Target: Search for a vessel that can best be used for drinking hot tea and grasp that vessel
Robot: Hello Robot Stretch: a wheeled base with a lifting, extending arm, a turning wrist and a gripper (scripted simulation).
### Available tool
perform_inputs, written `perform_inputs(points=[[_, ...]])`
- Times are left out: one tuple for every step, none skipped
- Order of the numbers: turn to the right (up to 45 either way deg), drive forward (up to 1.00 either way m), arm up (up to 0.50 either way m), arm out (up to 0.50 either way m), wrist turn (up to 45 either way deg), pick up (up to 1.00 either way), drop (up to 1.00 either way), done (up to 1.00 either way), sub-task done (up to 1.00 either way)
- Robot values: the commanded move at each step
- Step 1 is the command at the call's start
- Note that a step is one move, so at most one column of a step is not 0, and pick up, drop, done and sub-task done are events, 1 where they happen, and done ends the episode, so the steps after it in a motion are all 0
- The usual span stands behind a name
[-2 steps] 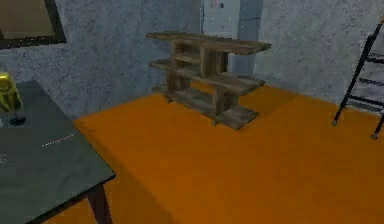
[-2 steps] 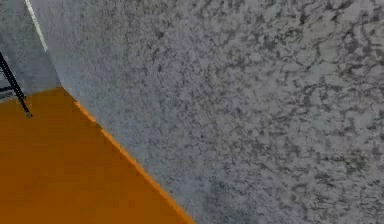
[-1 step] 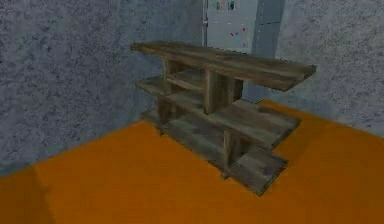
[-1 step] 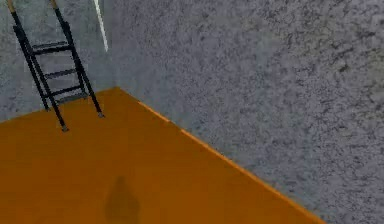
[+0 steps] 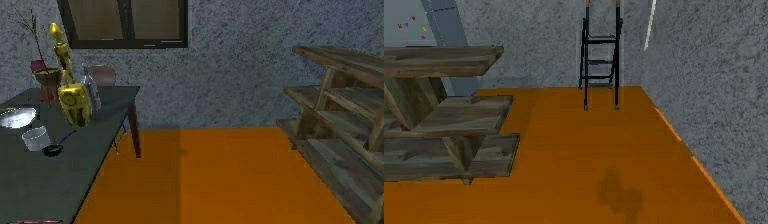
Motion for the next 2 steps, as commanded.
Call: perform_inputs(points=[[0.0,0.20,0.00,0.00,0.0,0.00,0.00,0.00,0.00],[-45.0,0.00,0.00,0.00,0.0,0.00,0.00,0.00,0.00]])
